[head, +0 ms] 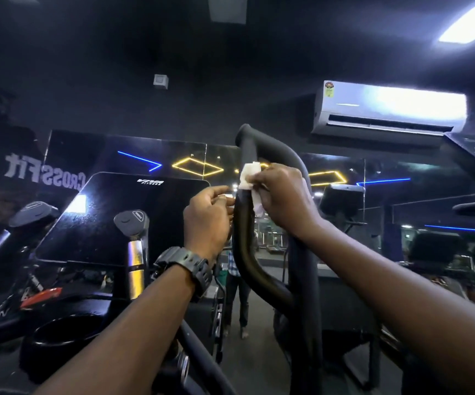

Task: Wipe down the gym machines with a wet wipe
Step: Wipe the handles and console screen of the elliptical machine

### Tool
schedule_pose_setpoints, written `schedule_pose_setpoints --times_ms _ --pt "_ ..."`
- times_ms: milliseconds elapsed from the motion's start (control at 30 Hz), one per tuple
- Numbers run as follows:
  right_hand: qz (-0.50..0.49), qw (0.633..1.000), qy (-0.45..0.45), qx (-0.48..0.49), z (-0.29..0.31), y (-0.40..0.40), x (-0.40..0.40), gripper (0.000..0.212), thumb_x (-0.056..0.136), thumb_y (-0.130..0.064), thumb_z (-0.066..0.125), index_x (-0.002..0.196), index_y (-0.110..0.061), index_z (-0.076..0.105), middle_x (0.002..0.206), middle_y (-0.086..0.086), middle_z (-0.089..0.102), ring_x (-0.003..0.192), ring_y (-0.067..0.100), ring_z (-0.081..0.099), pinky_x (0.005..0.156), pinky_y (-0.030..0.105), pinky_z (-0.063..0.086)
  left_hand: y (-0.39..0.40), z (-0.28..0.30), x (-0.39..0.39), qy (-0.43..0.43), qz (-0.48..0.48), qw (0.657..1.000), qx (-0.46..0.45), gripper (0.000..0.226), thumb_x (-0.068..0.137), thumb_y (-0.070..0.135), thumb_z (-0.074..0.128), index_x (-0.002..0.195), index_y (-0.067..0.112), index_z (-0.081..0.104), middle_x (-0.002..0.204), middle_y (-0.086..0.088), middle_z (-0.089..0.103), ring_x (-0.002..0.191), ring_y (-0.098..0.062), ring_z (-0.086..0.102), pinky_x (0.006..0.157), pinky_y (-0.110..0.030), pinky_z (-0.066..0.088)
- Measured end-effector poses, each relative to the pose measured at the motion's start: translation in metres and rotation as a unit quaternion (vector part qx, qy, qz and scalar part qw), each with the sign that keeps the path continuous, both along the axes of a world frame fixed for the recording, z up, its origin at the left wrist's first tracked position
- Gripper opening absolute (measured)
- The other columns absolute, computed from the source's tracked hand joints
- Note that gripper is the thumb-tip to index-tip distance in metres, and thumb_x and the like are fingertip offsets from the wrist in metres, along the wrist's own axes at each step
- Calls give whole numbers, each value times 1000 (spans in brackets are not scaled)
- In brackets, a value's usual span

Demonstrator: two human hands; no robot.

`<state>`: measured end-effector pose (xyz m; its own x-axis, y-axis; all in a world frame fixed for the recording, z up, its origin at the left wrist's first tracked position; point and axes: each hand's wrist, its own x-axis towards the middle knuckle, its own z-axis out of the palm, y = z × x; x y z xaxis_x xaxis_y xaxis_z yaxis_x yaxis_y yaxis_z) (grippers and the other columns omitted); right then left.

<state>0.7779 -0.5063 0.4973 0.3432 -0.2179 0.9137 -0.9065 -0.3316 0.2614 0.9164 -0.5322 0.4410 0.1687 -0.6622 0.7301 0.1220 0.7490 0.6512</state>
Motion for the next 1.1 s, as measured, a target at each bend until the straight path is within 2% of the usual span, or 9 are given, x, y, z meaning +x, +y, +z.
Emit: schedule_pose_setpoints --times_ms 233,367,600,667,733,800,900,1000,1100 --pt "46 988 67 129 -105 48 -4 43 90 -14 57 133 -17 53 110 -8 46 91 8 52 78 11 44 -5 -1 8 -11 -19 1000 -3 24 97 8 49 103 22 67 89 -1 74 83 -11 72 80 -32 59" --pt "30 983 139 118 -80 45 -5 36 97 -35 42 115 -15 66 101 -7 56 82 3 55 71 21 48 -8 5 6 -25 9 1000 -7 25 96 10 49 98 26 68 86 1 74 81 -12 72 79 -36 60" --pt "-41 991 126 -11 45 -10 -9 10 80 -11 66 84 -10 75 79 8 57 71 27 60 64 39 52 -12 16 -9 -38 13 999 -9 27 97 21 47 85 26 70 85 -3 73 85 -25 70 83 -52 56" --pt "-18 990 141 -12 28 -11 -6 8 81 -8 65 82 -10 72 80 10 57 74 29 58 66 38 50 -14 22 -13 -46 19 998 -24 28 92 31 45 89 27 72 87 -1 73 87 -25 69 84 -53 54" --pt "24 983 179 28 -12 1 -6 17 90 -11 58 100 -11 72 89 10 60 82 26 58 71 37 51 -17 27 -14 -25 6 999 -27 32 81 43 42 86 31 71 89 1 73 92 -25 67 88 -53 52" --pt "32 970 235 57 -36 16 -9 26 92 -19 53 109 -12 71 90 4 60 82 16 55 70 24 48 -23 30 -15 -11 -2 1000 -26 42 75 52 38 91 30 71 91 2 73 94 -24 67 90 -53 51" --pt "-12 965 263 16 11 2 -11 18 84 -17 62 96 -12 74 82 3 56 73 17 53 61 25 40 -27 36 -18 -9 14 999 -28 42 81 49 37 95 26 69 95 -2 71 94 -26 66 88 -51 52" --pt "-60 981 184 -22 75 -22 -7 9 77 -7 69 84 -10 74 79 -1 48 71 28 60 61 24 35 -32 42 -20 -5 35 999 -31 41 85 50 34 91 26 68 93 1 71 90 -22 67 86 -50 52" --pt "-59 989 134 -36 79 -27 -5 8 76 -4 70 81 -8 73 80 6 52 71 31 60 61 23 35 -32 48 -24 -4 44 998 -43 35 97 40 37 92 24 68 91 2 70 87 -16 65 79 -37 51"
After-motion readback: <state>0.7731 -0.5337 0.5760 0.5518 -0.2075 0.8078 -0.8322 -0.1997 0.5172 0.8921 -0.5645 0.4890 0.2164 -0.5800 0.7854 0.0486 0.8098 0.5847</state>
